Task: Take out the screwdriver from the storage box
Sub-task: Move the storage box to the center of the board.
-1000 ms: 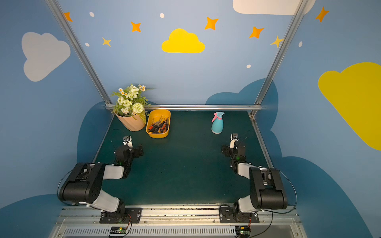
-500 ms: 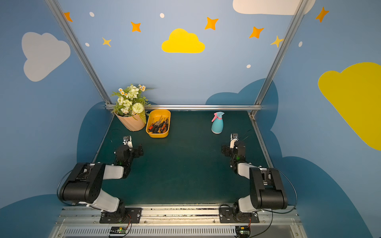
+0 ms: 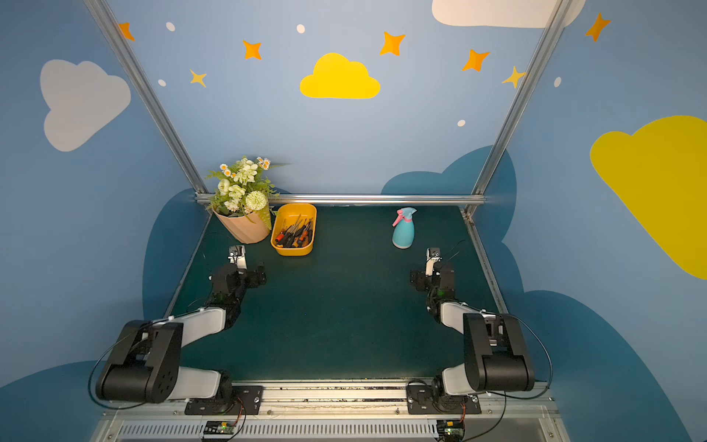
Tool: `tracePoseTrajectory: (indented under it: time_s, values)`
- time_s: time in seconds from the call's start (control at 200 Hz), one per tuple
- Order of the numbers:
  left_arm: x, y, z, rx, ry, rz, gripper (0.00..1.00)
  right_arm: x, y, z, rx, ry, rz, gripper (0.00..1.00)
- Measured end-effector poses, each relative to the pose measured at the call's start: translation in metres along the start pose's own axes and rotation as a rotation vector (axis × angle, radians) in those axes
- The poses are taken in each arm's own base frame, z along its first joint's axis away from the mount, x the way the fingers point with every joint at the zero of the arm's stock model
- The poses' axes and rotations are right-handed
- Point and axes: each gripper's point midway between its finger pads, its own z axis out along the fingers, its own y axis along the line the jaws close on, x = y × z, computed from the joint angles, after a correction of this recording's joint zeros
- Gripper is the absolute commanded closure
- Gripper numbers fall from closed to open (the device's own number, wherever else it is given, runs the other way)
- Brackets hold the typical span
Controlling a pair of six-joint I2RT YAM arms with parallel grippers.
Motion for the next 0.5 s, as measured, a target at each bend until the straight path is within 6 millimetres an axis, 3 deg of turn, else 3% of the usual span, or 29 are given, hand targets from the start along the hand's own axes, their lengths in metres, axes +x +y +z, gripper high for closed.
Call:
tracePoseTrajectory:
  time_s: [0.12, 0.245, 0.375, 0.496]
  values:
    - [-0.065, -0.005, -0.024, 0.041, -0.113, -0.008, 0.0, -0.028, 0.007, -0.006, -0.011, -0.018, -0.024, 0.03]
    - [-0.115, -0.016, -0.042, 0.113, -0.146, -0.002, 0.0, -0.059, 0.022, -0.013, -0.045, -0.03, -0.03, 0.04]
    - [-0.138, -0.031, -0.05, 0.182, -0.083, 0.017, 0.0, -0.089, 0.045, -0.021, -0.126, -0.02, 0.034, 0.06]
    - [-0.134, -0.047, -0.05, 0.224, 0.022, 0.033, 0.0, -0.109, 0.077, -0.022, -0.233, 0.008, 0.098, 0.08]
